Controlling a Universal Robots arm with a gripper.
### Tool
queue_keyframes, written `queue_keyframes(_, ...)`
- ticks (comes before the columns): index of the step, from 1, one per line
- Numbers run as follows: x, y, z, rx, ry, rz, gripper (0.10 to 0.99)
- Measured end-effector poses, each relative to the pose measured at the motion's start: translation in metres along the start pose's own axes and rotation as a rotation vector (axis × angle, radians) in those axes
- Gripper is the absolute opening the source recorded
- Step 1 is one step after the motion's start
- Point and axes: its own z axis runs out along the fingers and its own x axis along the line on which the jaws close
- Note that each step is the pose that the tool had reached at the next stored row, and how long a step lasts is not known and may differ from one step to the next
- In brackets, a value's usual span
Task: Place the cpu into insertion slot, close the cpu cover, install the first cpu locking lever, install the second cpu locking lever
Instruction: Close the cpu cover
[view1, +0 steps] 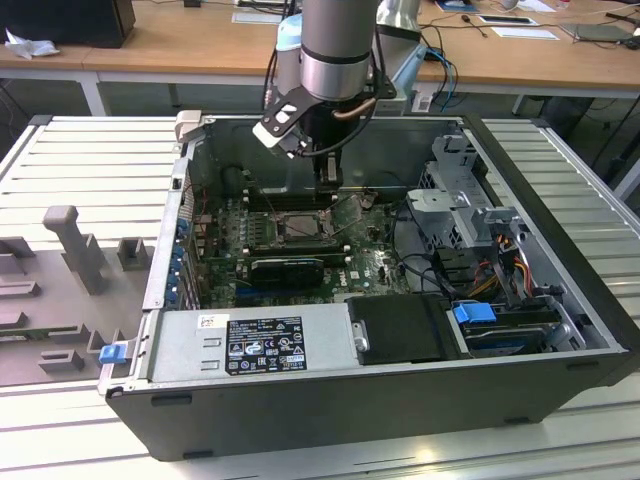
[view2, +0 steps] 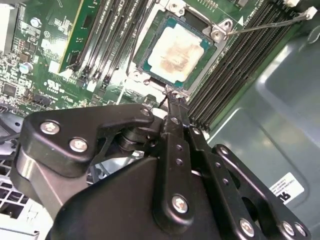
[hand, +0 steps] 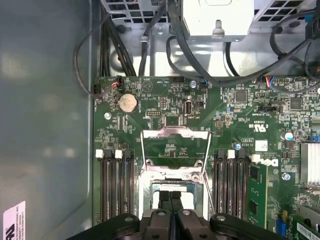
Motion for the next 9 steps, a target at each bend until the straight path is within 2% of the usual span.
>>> queue_keyframes(2,0.0000,0.0060,0.0001,0.000,-0.0001,-0.001,0.106)
queue_keyframes(4,0.0001,0.0195,0.0004,0.001,0.0004,-0.017,0.106)
queue_keyframes(5,0.0000,0.0228,0.0004,0.001,0.0003,-0.022,0.106)
queue_keyframes(9,0.0004,0.0293,-0.0047,0.002,-0.0006,-0.026,0.106)
